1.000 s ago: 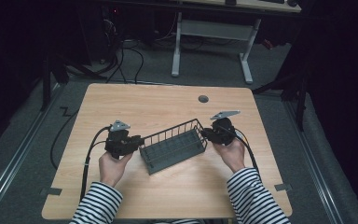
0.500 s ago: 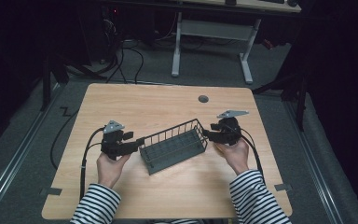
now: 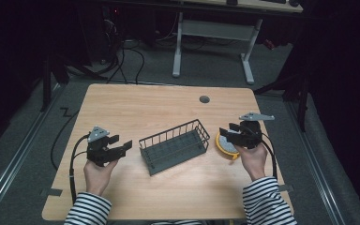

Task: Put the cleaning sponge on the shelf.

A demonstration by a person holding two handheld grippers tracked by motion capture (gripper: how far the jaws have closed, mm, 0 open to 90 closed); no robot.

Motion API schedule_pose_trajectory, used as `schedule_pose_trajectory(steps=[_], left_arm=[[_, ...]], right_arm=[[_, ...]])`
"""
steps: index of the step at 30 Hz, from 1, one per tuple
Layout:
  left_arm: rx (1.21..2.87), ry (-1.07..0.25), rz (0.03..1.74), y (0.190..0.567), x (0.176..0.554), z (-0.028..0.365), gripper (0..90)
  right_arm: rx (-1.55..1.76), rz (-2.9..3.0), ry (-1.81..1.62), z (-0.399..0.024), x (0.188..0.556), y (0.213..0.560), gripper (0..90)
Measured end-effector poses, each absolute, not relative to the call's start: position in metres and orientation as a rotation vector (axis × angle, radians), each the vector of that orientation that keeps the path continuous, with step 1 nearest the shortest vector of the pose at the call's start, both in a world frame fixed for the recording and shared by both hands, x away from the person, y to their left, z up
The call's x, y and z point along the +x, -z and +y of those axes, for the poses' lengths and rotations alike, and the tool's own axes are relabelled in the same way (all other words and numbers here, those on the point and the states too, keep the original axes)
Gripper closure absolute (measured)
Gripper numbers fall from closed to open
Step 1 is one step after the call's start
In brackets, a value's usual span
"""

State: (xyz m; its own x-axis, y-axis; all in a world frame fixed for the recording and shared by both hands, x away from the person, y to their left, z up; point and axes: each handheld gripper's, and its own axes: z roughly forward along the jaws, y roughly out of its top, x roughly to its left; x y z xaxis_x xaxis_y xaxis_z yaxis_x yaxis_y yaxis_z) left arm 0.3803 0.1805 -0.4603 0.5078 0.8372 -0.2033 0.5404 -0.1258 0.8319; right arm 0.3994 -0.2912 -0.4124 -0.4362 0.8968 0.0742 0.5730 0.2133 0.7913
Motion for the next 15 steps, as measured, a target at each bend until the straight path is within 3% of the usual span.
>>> schedule_pose_trajectory(steps=[15], left_arm=[[1.9,-0.424,1.272,0.513,0.363,0.198,35.7]], right_arm=[[1.577,1.944,-1.088,-0.347,0.394,0.435,48.8]])
